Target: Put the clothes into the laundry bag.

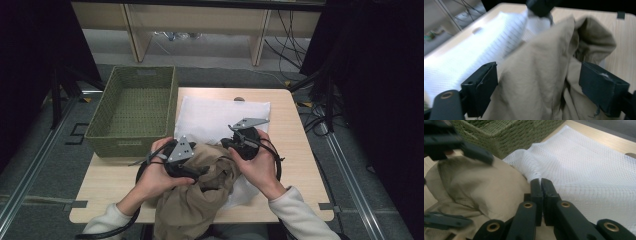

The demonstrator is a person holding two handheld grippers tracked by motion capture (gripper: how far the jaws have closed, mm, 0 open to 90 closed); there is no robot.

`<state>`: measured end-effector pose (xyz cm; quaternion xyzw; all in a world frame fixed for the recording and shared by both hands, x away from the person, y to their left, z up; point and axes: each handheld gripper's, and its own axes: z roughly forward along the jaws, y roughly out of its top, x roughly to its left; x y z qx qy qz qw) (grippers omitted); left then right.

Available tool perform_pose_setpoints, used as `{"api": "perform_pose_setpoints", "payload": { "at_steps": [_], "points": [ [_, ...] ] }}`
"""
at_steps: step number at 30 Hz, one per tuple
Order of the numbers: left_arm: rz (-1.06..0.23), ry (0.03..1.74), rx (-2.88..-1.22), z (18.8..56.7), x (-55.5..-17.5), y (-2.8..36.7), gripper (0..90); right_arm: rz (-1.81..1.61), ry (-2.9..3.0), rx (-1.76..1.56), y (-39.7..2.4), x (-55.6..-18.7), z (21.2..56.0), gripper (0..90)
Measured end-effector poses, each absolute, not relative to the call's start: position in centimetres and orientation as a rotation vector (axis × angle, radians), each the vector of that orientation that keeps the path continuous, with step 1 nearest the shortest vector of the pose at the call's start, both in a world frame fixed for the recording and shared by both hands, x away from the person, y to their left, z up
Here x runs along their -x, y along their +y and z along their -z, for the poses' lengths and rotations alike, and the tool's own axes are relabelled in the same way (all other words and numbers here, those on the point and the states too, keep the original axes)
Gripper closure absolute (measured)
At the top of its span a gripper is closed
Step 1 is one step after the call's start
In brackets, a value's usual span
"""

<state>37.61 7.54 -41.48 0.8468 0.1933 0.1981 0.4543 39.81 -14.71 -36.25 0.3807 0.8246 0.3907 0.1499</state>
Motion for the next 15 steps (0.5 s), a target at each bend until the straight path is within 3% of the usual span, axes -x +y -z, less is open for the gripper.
{"api": "perform_pose_setpoints", "payload": {
  "at_steps": [4,5,8,15],
  "points": [
    [-0.549,0.42,-2.185,42.8,-37.8,6.4,38.8,-1.124,2.374,-1.074,-14.7,-39.9,36.4,89.8],
    [-0.471,0.439,-2.191,43.3,-37.5,5.8,47.7,-1.124,2.374,-1.073,-14.7,-39.9,36.4,89.8],
    [-0.423,0.446,-2.211,44.0,-37.2,4.7,65.7,-1.122,2.376,-1.058,-14.7,-39.9,36.4,89.8],
    [-0.271,0.553,-2.213,44.6,-37.1,3.3,83.3,-1.122,2.379,-1.067,-14.6,-40.0,36.4,89.8]
  ]
}}
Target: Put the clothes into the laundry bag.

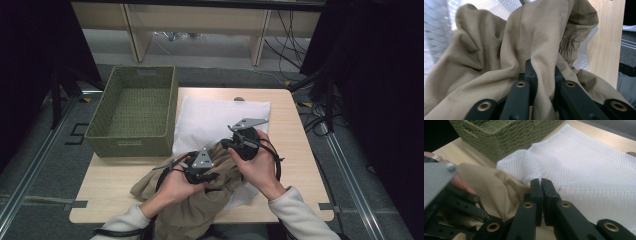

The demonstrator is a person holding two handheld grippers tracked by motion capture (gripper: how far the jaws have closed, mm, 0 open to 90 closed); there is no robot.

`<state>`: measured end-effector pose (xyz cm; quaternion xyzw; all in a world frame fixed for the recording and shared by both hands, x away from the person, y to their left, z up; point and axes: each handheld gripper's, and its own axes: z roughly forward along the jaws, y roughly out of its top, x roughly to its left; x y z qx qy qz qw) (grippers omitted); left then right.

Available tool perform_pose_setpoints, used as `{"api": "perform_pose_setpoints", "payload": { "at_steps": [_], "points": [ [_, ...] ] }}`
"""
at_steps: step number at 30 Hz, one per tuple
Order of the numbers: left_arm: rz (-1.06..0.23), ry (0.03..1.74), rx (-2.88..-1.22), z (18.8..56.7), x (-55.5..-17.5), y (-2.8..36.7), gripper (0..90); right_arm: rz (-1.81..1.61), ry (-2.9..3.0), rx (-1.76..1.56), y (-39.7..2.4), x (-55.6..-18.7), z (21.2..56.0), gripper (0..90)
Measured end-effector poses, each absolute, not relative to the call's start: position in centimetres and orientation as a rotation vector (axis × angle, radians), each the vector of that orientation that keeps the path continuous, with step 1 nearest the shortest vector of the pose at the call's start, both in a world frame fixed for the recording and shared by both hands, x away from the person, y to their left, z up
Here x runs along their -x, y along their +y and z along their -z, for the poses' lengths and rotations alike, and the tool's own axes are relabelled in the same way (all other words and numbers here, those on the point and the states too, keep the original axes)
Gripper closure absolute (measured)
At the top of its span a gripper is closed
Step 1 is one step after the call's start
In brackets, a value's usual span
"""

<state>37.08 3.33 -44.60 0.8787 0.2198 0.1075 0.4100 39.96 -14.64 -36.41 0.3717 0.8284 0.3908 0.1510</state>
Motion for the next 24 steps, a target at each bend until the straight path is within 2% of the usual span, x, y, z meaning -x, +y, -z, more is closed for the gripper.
{"api": "perform_pose_setpoints", "payload": {
  "at_steps": [7,17,22,24],
  "points": [
    [-0.297,0.714,-2.112,43.8,-37.5,3.1,87.6,-1.156,2.359,-1.077,-14.4,-39.4,36.0,89.8],
    [-0.465,0.866,-1.864,39.2,-38.6,4.8,88.0,-1.267,2.297,-0.975,-14.7,-38.2,34.1,89.8],
    [-0.474,0.821,-1.924,41.0,-38.5,3.5,87.6,-1.246,2.305,-1.013,-15.0,-38.8,34.6,89.8],
    [-0.451,0.793,-1.992,42.3,-38.8,3.1,84.6,-1.223,2.319,-1.021,-14.9,-39.1,35.0,89.8]
  ]
}}
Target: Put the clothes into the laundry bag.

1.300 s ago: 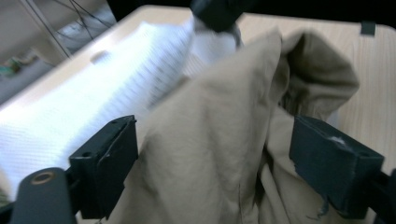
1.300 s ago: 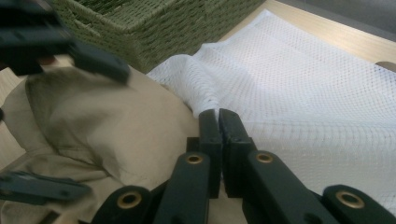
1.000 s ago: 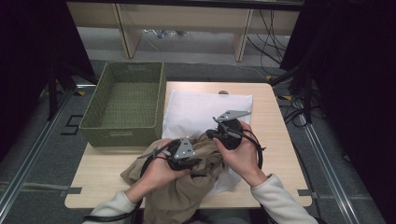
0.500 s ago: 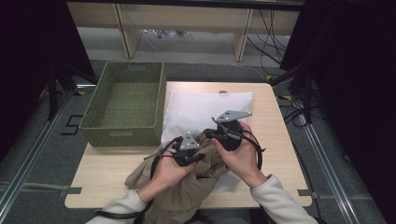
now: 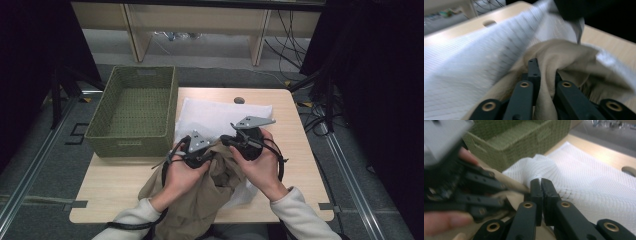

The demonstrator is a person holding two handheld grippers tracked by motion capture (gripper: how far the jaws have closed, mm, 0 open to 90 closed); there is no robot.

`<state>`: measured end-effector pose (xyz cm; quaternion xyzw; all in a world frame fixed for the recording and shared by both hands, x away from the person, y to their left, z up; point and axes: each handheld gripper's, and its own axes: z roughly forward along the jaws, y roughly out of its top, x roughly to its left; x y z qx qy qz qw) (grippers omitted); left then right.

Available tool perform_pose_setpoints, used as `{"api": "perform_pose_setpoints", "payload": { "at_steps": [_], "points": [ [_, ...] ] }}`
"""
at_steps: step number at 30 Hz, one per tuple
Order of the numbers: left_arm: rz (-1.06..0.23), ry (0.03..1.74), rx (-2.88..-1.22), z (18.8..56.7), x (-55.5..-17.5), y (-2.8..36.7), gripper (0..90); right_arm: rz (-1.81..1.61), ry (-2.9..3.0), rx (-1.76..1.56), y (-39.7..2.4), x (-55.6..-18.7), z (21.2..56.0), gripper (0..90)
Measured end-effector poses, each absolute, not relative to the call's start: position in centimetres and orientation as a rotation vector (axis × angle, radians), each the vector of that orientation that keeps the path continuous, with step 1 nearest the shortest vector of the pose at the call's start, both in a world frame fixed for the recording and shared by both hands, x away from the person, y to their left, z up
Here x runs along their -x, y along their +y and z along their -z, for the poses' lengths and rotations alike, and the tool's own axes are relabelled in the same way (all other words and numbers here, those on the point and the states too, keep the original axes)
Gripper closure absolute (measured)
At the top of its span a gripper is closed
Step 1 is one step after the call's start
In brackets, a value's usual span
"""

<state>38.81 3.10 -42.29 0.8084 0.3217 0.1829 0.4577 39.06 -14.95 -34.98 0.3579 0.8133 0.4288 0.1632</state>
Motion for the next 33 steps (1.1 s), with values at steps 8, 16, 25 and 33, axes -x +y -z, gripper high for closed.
{"api": "perform_pose_setpoints", "payload": {
  "at_steps": [8,16,25,33],
  "points": [
    [-0.43,0.657,-1.983,42.9,-38.3,3.3,41.2,-1.179,2.346,-1.068,-15.1,-39.7,36.0,89.7],
    [-0.418,0.529,-1.964,40.5,-33.2,6.1,29.8,-1.162,2.323,-1.088,-15.9,-39.8,35.8,89.7],
    [-0.37,0.471,-2.188,45.0,-31.5,4.9,17.5,-1.154,2.336,-1.069,-15.9,-39.9,36.1,89.7],
    [-0.376,0.533,-2.297,47.9,-33.3,3.5,35.9,-1.131,2.344,-1.074,-15.9,-39.9,36.4,89.7]
  ]
}}
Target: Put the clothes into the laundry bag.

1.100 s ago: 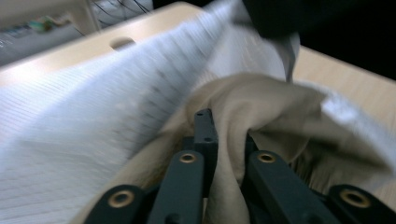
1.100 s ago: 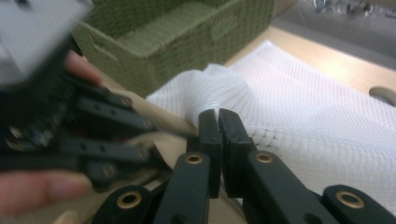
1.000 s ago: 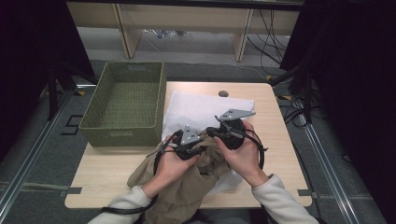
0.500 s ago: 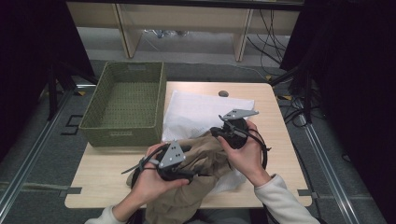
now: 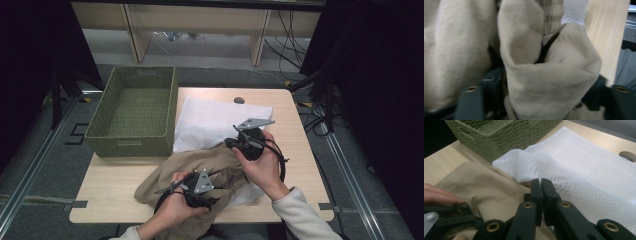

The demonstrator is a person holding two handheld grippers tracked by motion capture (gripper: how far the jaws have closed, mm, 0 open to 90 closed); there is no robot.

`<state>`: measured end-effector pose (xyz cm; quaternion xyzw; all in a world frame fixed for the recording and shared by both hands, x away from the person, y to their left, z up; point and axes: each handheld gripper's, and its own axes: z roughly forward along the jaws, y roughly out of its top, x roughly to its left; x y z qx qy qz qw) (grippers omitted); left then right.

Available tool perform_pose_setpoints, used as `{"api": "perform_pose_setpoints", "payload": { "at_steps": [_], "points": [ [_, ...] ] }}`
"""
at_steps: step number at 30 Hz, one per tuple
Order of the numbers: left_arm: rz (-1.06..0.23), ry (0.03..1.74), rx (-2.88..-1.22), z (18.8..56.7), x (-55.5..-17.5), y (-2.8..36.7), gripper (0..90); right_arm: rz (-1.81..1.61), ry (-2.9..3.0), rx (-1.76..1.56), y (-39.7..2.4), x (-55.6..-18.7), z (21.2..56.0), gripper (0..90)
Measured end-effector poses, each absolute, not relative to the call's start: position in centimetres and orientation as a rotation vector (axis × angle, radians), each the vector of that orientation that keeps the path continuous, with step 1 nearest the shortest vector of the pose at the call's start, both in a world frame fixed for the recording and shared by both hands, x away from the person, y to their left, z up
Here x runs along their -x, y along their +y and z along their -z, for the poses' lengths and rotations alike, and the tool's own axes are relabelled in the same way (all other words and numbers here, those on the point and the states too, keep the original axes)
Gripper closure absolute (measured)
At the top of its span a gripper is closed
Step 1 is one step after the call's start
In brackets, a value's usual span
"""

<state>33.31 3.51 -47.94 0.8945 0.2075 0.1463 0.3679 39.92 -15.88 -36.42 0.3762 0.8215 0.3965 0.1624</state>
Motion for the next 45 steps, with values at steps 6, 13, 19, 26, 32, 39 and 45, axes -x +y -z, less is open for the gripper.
{"api": "perform_pose_setpoints", "payload": {
  "at_steps": [6,13,19,26,32,39,45],
  "points": [
    [-0.309,0.589,-2.307,48.4,-34.2,3.7,70.9,-1.136,2.356,-1.075,-15.7,-39.9,36.4,89.7],
    [-0.282,0.691,-2.136,46.0,-34.4,4.2,81.8,-1.152,2.353,-1.068,-15.3,-39.4,36.0,89.7],
    [-0.291,0.693,-2.002,42.7,-34.6,4.0,82.0,-1.183,2.338,-1.025,-15.2,-39.0,35.3,89.7],
    [-0.347,0.72,-1.954,40.9,-35.4,3.5,81.7,-1.226,2.311,-1.019,-15.5,-38.6,34.3,89.7],
    [-0.429,0.771,-2.042,42.7,-37.1,3.6,81.7,-1.234,2.313,-1.055,-15.8,-38.5,34.2,89.7],
    [-0.47,0.796,-1.941,42.4,-37.0,3.4,82.0,-1.233,2.311,-1.037,-15.8,-38.7,34.3,89.8],
    [-0.578,0.762,-1.871,40.0,-36.8,4.0,82.2,-1.259,2.275,-1.067,-16.3,-38.7,34.0,89.7]
  ]
}}
